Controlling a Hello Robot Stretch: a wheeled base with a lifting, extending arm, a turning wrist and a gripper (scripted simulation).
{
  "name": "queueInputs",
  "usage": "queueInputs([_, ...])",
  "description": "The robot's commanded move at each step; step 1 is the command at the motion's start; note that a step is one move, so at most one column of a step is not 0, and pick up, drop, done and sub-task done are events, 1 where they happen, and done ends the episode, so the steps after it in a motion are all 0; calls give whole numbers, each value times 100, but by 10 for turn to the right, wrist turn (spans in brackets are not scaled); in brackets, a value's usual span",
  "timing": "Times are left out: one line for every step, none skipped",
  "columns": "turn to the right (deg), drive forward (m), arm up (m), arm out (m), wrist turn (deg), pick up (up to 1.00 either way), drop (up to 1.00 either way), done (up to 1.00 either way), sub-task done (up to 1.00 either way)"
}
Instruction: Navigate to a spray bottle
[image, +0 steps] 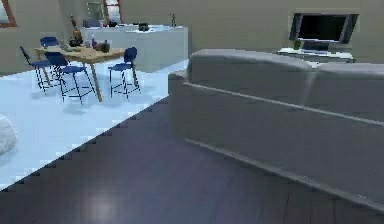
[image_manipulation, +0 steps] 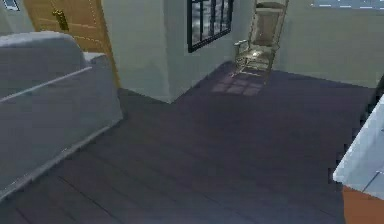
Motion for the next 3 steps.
queueInputs([180,0,0,0,0,0,0,0,0])
queueInputs([0,10,0,0,0,0,0,0,0])
queueInputs([-420,0,0,0,0,0,0,0,0])
